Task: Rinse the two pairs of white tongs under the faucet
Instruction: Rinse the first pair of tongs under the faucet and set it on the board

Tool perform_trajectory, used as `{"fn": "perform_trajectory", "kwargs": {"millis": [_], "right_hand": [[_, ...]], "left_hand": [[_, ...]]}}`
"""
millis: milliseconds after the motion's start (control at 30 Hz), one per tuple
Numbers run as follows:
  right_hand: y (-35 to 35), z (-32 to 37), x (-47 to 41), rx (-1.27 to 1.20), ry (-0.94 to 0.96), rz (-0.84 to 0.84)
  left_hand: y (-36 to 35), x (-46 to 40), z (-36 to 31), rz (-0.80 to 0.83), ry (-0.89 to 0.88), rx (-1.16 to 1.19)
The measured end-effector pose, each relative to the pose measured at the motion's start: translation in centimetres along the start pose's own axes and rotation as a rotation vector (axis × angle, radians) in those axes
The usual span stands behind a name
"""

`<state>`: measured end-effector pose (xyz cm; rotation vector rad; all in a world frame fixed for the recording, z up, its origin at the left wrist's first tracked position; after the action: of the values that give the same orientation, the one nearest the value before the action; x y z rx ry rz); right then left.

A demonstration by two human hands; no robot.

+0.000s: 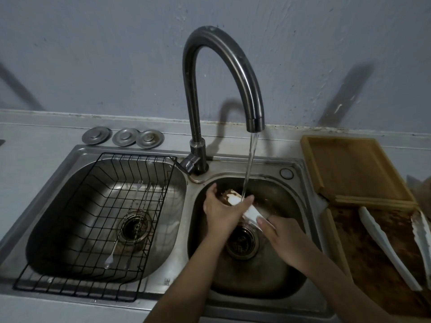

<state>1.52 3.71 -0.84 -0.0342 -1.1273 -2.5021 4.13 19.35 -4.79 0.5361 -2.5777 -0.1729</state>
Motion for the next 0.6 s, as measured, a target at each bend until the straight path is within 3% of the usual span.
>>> {"fn": "perform_trajectory", "kwargs": {"millis": [133, 300, 467, 600], "right_hand": [[0.6, -0.4, 0.1, 0.041, 0.026, -0.035], [0.2, -0.4, 0.0, 0.01, 0.038, -0.041], [0.7, -0.8, 0.5, 0.054, 0.069, -0.046], [0.7, -1.0, 0.7, 0.031, 0.055, -0.056]], "left_hand": [[1.3, -2.5, -0.1, -0.046, 0.04, 0.133], [-0.6, -0.6, 0.3, 0.143, 0.122, 0.269], [1.8, -2.3, -0.7, -0.024, 0.016, 0.255], [0.0, -1.0, 0.0, 0.068, 0.012, 0.239]]}}
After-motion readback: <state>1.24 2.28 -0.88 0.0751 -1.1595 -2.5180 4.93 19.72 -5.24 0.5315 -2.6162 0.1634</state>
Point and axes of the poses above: each hand's wrist, its own x-axis away from the middle knuckle, its own y-axis out of the back of the hand, z = x × y, the point moved 4 cm from there along -x, towards the middle knuckle, and after that the axes turned 6 degrees about y, right-handed, at the moved point
